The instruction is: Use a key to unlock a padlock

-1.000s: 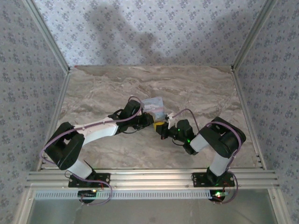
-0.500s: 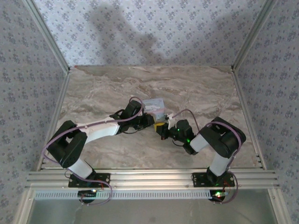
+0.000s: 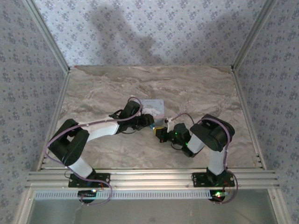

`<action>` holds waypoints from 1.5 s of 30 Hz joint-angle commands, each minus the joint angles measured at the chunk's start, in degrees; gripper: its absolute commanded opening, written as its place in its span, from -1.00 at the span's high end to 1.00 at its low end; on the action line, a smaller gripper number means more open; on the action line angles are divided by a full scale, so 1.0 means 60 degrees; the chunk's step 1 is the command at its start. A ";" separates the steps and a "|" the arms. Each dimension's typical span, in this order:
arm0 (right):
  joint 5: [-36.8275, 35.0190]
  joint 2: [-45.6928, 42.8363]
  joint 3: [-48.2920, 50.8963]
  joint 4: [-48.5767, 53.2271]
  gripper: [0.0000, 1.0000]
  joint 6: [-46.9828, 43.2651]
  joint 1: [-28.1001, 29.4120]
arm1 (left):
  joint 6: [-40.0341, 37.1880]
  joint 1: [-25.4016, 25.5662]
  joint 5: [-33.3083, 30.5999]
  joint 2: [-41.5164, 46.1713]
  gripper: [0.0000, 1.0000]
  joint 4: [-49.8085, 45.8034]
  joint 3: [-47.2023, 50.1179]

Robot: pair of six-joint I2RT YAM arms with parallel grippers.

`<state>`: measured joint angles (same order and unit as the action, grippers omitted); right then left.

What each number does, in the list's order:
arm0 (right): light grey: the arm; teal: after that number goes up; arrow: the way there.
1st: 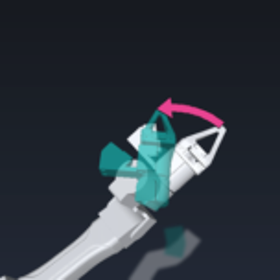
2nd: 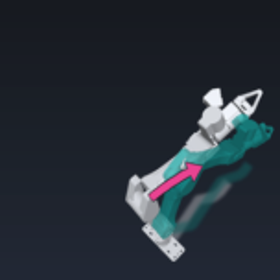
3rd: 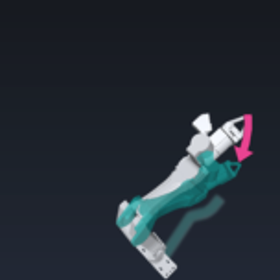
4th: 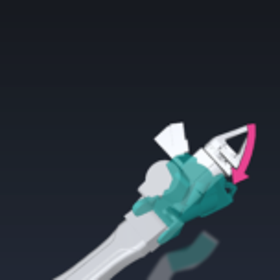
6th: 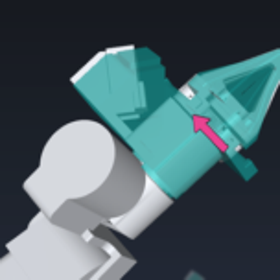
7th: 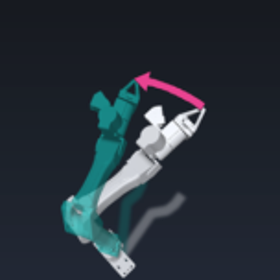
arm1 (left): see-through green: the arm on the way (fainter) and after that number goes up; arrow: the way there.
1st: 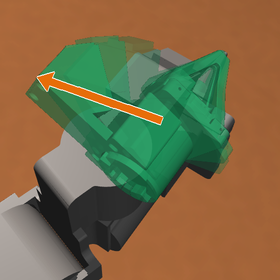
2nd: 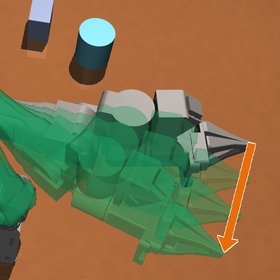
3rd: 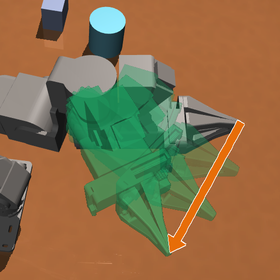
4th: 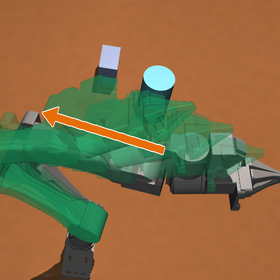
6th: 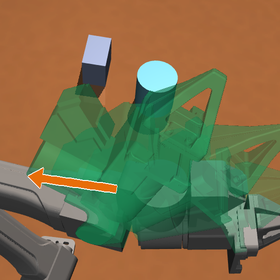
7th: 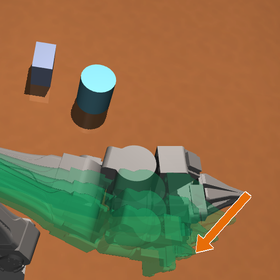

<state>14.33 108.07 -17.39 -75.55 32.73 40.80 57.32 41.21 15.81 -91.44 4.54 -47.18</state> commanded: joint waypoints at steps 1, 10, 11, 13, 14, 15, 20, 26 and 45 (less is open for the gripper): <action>-0.0132 0.0156 -0.0057 -0.0402 1.00 0.0454 0.0108 | -0.0147 -0.0150 -0.0222 0.0918 -0.11 0.0108 0.0363; -0.0139 -0.0286 -0.0214 -0.0050 1.00 0.1418 0.0475 | 0.0895 -0.0369 -0.0292 0.2248 -0.20 0.1482 0.1984; -0.0175 -0.0383 -0.0247 0.0033 1.00 0.1519 0.0526 | 0.1061 -0.0345 -0.0238 0.2261 -0.19 0.1695 0.2106; -0.0238 -0.0576 -0.0305 0.0300 1.00 0.1685 0.0598 | 0.1345 -0.0295 -0.0169 0.2213 -0.17 0.2096 0.2304; -0.0281 -0.0703 -0.0346 0.0479 1.00 0.1788 0.0634 | 0.1491 -0.0253 -0.0153 0.2185 -0.16 0.2234 0.2393; -0.0307 -0.0799 -0.0392 0.0622 1.00 0.1902 0.0664 | 0.1639 -0.0234 -0.0153 0.2134 -0.16 0.2423 0.2474; -0.0215 -0.1004 -0.0594 0.1104 1.00 0.2679 0.0712 | 0.2155 -0.0175 -0.0157 0.1785 -0.14 0.2713 0.2615; -0.0064 -0.1039 -0.0894 0.1492 1.00 0.3061 0.0854 | 0.2585 -0.0088 -0.0247 0.1338 -0.11 0.3020 0.2677; 0.0001 -0.1118 -0.1108 0.1778 1.00 0.3567 0.0920 | 0.3262 0.0061 -0.0451 0.0368 0.13 0.3811 0.2675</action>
<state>14.17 102.41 -22.48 -63.70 52.77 45.80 75.20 41.12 13.85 -88.36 24.93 -31.66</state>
